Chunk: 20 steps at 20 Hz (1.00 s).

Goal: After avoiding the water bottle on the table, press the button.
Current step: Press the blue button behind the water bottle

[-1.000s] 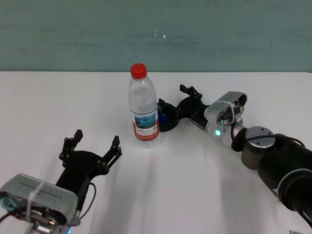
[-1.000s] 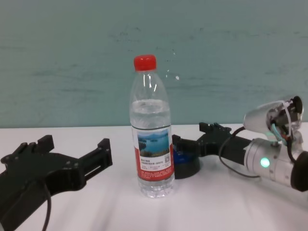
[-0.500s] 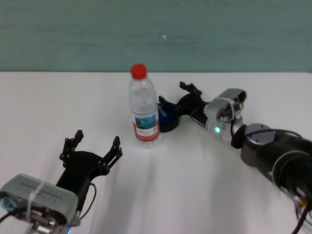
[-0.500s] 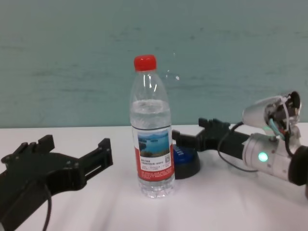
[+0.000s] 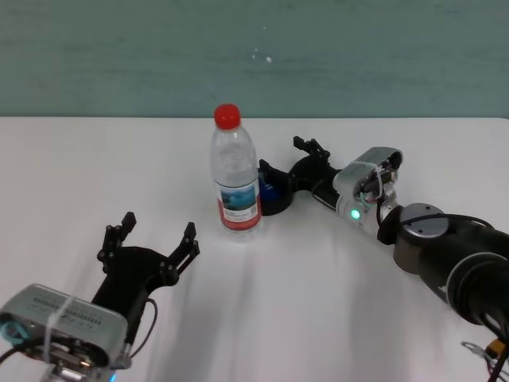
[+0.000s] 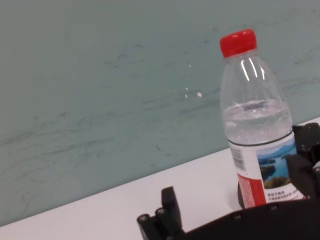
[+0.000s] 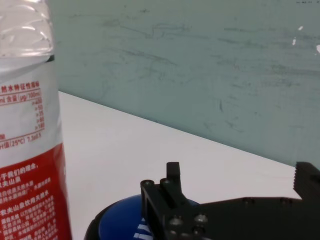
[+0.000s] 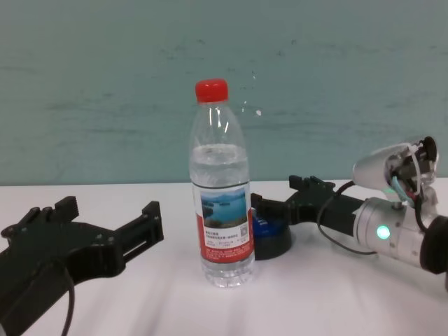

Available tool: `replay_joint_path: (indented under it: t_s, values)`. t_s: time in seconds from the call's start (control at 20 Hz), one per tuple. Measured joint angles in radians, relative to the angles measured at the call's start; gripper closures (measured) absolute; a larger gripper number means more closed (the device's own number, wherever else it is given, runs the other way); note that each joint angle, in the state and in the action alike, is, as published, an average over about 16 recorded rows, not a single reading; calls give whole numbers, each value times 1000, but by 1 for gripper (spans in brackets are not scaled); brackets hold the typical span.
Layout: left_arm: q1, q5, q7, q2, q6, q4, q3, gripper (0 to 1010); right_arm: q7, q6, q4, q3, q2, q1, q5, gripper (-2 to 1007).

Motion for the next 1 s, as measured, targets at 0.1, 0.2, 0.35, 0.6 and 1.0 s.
replay_joint_path:
  t_s: [0.1, 0.2, 0.35, 0.6, 1.0]
  values:
    - [0, 0, 0, 0, 0, 0, 0, 10, -1, 5, -9, -1, 2, -5, 0, 1]
    - [0, 0, 0, 0, 0, 0, 0, 10, -2, 8, -17, -1, 3, -8, 0, 1]
    - [0, 0, 0, 0, 0, 0, 0, 10, -3, 12, -25, -2, 4, -13, 0, 1]
    - [0, 0, 0, 0, 0, 0, 0, 10, -4, 17, -34, -2, 6, -17, 0, 1]
    - [0, 0, 0, 0, 0, 0, 0, 10, -5, 21, -42, -3, 7, -21, 0, 1]
